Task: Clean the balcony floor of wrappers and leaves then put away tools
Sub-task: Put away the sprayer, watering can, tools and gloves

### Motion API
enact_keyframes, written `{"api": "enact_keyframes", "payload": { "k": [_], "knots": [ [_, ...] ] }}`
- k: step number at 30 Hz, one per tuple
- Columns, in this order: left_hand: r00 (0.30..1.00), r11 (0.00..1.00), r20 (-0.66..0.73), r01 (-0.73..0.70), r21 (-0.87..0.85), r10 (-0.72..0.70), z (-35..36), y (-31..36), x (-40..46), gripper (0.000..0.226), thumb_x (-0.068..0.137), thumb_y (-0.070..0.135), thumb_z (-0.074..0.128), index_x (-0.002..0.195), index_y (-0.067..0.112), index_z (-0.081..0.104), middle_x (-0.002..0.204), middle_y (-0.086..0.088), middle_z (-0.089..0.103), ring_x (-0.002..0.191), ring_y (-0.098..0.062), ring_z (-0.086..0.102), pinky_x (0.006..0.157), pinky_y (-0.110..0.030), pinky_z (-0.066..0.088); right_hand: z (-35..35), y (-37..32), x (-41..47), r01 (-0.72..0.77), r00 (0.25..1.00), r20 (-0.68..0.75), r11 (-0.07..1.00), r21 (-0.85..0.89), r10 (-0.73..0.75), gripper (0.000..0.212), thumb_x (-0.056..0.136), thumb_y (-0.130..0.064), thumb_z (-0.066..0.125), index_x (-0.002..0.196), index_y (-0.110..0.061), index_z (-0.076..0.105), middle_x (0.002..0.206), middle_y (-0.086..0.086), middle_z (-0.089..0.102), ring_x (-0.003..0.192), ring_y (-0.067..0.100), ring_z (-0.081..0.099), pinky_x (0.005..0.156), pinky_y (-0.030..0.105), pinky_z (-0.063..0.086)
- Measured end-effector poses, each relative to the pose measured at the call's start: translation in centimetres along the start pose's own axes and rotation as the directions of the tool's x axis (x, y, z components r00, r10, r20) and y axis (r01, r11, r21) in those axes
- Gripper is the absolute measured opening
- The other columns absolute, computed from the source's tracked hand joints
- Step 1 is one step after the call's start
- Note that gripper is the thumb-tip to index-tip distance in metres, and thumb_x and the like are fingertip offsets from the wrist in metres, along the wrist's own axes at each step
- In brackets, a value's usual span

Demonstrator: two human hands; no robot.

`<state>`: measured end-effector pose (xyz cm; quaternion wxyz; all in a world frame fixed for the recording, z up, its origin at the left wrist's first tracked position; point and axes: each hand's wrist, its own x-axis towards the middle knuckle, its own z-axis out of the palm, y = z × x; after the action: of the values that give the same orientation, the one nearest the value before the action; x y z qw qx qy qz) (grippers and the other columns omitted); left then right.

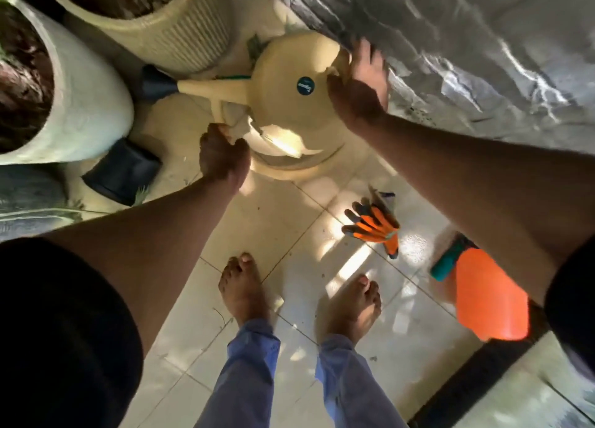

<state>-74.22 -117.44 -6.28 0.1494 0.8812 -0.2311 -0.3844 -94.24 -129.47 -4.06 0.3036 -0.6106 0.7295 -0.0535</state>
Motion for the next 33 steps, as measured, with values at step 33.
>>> {"api": "enact_keyframes", "payload": {
  "k": [33],
  "knots": [
    [0.934, 0.994, 0.356, 0.009, -0.105, 0.029, -7.9, 2.4, -2.1, 0.025, 0.101, 0.025, 0.059, 0.122, 0.016, 0.069, 0.128, -0.007, 0.07, 0.112, -0.024, 0.067, 0.1, -0.046, 0.056, -0.1, -5.9, -7.9, -0.006, 0.912, 0.391, 0.957, -0.291, 0.125, 0.033, 0.096, -0.039, 0.053, 0.112, -0.015, 0.069, 0.114, 0.014, 0.071, 0.108, 0.035, 0.066, 0.087, 0.037, 0.055]
  ]
}}
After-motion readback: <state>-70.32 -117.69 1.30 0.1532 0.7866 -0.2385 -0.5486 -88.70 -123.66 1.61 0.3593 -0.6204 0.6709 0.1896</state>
